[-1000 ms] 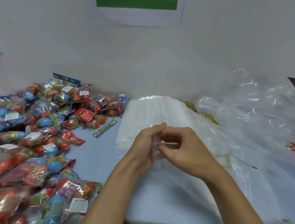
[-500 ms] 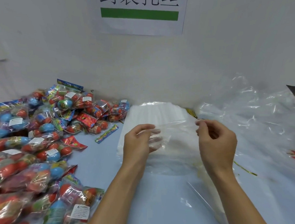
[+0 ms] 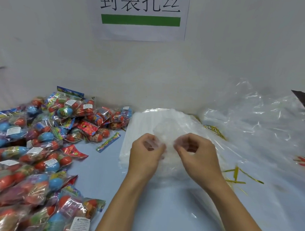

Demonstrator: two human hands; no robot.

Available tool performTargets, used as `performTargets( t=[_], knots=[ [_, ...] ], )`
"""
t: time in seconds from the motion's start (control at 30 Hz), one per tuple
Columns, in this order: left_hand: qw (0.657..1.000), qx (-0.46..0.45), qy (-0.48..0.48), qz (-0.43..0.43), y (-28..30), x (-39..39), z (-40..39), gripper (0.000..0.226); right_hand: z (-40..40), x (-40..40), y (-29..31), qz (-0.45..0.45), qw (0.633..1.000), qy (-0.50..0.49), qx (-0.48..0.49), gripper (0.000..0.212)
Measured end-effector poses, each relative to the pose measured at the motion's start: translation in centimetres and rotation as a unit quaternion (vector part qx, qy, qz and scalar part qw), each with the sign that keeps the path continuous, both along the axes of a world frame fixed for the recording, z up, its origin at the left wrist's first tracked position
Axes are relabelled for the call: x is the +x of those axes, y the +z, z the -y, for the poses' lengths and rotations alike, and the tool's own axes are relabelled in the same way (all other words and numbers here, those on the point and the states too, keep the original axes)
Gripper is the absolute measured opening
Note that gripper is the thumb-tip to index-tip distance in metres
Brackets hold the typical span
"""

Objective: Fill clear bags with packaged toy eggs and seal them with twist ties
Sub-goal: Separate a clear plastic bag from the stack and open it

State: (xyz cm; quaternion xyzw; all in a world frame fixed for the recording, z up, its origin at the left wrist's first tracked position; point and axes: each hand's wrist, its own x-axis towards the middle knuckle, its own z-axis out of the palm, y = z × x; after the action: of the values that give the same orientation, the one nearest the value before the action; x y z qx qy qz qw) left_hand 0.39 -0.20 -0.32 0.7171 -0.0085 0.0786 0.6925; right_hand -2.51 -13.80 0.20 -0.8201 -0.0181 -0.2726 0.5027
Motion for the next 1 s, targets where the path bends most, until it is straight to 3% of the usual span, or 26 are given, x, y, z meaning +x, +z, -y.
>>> performTargets(
  t=[0.13,0.2,0.37,0.43,0.5,0.57,0.67,0.8,0.87,1.0],
  knots=[
    [0.975,-0.081,0.202,0.036,0.3,0.3,-1.3,0.027,1.1,0.1,0.6,0.112,0.986,-0.104,0.061,0.031],
    [0.965,-0.113,0.231,0.055,0.5,0.3,-1.7,0.026,1.2,0.0,0.8,0.128,0.981,-0.124,0.073,0.033],
    [0.989,-0.091,0.100,0.053,0.3,-0.1,-0.8,0.022,0.3,-0.5,0.6,0.027,0.997,-0.032,0.058,0.043],
    [0.995,-0.055,0.044,0.069,0.2,-0.4,-0.4,0.028,-0.1,-0.8,0.5,-0.019,0.998,0.036,0.057,0.049],
    [0.996,-0.003,0.020,0.083,0.1,-0.5,0.0,0.031,-0.7,-0.8,0.3,-0.042,0.995,0.064,0.058,0.042],
    [0.994,0.049,0.020,0.091,0.2,-0.6,0.3,0.029,-1.1,-0.5,0.1,-0.026,0.998,0.040,0.033,0.027],
    [0.983,0.125,0.092,0.101,0.2,-0.7,0.1,0.030,-0.8,-0.2,-0.1,0.016,1.000,-0.021,-0.003,0.026],
    [0.958,0.128,0.227,0.122,0.5,-0.7,-0.7,0.038,-0.2,0.1,-0.1,0.030,0.991,-0.119,0.057,0.028],
    [0.959,0.110,0.223,0.136,0.7,-0.8,-0.6,0.029,-0.2,0.1,-0.2,0.014,0.989,-0.133,0.057,0.032],
    [0.978,0.117,0.115,0.130,0.4,-0.7,-0.2,0.024,0.0,0.2,-0.6,-0.033,0.993,-0.112,0.023,0.038]
  ],
)
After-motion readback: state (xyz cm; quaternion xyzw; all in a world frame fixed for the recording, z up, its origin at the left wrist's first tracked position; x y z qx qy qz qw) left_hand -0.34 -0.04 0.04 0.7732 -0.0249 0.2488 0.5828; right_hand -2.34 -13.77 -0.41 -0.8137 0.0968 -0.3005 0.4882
